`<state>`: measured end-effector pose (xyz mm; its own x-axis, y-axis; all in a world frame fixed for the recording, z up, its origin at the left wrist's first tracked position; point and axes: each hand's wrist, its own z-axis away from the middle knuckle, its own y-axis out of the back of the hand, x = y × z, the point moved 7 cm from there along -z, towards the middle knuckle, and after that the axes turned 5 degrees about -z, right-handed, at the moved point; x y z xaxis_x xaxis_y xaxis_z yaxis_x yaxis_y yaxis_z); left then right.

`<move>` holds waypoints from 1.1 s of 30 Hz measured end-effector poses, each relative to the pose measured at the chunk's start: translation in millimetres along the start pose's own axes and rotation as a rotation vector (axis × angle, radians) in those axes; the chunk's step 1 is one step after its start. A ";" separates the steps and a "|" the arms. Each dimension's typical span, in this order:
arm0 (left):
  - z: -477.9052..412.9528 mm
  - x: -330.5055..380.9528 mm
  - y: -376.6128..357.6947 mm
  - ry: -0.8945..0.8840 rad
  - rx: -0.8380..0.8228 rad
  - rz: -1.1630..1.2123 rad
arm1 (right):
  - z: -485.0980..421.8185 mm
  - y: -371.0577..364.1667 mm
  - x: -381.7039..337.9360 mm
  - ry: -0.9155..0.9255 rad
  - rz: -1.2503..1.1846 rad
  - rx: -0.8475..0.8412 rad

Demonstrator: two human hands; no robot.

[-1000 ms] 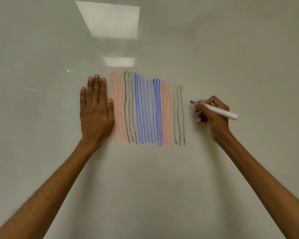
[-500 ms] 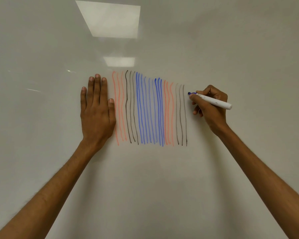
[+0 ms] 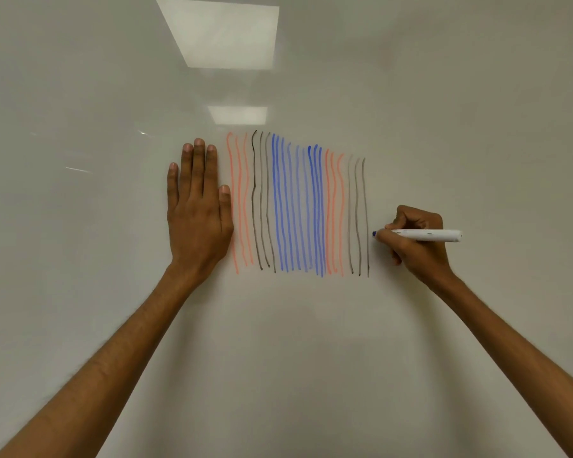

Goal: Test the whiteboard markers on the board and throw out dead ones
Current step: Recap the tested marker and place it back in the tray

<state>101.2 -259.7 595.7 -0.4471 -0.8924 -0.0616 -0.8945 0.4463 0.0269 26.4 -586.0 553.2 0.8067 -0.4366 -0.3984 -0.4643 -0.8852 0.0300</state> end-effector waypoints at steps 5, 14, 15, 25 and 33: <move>0.1 -0.5 0.8 0.002 0.002 -0.007 | 12.6 -2.0 5.1 0.047 0.118 -0.068; 1.3 -0.1 1.0 0.009 -0.003 0.001 | 44.8 -7.7 18.2 -0.024 0.207 -0.247; 1.3 0.0 1.3 0.009 -0.004 0.002 | 45.3 -7.6 18.1 -0.035 0.205 -0.253; 1.5 -1.0 1.1 0.011 -0.008 0.006 | 0.4 3.4 -25.0 0.050 -0.057 0.032; 2.5 -0.4 0.8 0.014 -0.004 0.000 | -34.8 1.3 -40.5 0.040 -0.088 0.157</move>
<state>100.6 -258.9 593.2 -0.4471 -0.8932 -0.0474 -0.8945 0.4461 0.0306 5.9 -575.1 601.3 0.8591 -0.3675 -0.3562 -0.4401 -0.8857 -0.1477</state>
